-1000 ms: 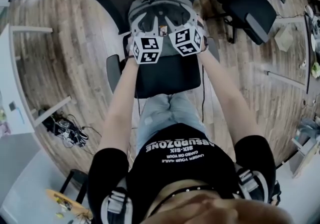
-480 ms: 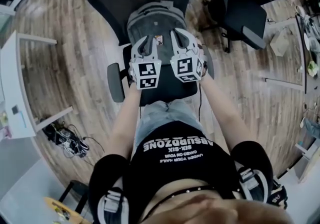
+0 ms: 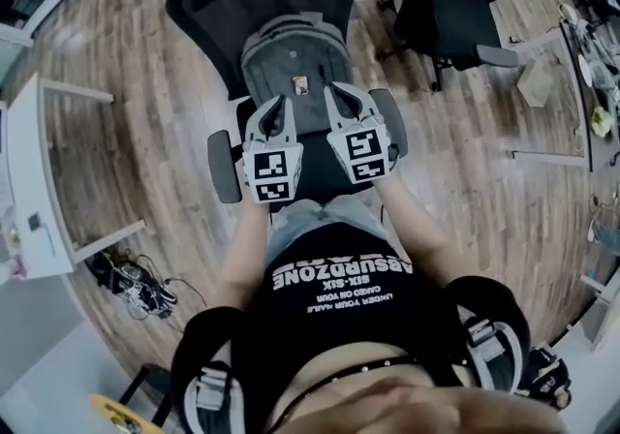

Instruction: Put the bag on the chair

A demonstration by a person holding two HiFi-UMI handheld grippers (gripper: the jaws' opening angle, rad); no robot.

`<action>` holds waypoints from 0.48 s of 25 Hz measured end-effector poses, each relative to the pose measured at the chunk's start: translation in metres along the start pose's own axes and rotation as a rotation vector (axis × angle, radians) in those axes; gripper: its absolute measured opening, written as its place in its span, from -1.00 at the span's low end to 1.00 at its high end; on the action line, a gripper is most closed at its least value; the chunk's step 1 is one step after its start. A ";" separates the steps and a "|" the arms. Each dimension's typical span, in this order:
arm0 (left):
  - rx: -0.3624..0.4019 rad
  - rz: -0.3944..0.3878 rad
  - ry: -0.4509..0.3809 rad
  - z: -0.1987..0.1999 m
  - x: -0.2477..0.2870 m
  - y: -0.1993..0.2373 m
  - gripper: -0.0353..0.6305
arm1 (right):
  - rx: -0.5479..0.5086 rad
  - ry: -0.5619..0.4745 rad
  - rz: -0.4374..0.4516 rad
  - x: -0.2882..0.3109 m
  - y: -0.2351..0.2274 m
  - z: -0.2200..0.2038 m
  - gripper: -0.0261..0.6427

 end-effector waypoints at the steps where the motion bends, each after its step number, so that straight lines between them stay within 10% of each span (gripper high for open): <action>1: -0.017 -0.011 0.000 0.001 -0.002 -0.002 -0.83 | 0.014 0.005 0.004 -0.003 0.000 0.000 -0.88; 12: -0.066 -0.021 -0.020 0.008 -0.015 -0.017 -0.83 | 0.008 0.055 0.007 -0.024 0.003 -0.003 -0.88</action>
Point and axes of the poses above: the fingertips, and each gripper's own axes: x forward along the fingers, y to its left, z out of its top, the point moved 10 cm from there along -x, backward along the fingers, and after that the axes turned 4 degrees about -y, right-handed, at the moved point
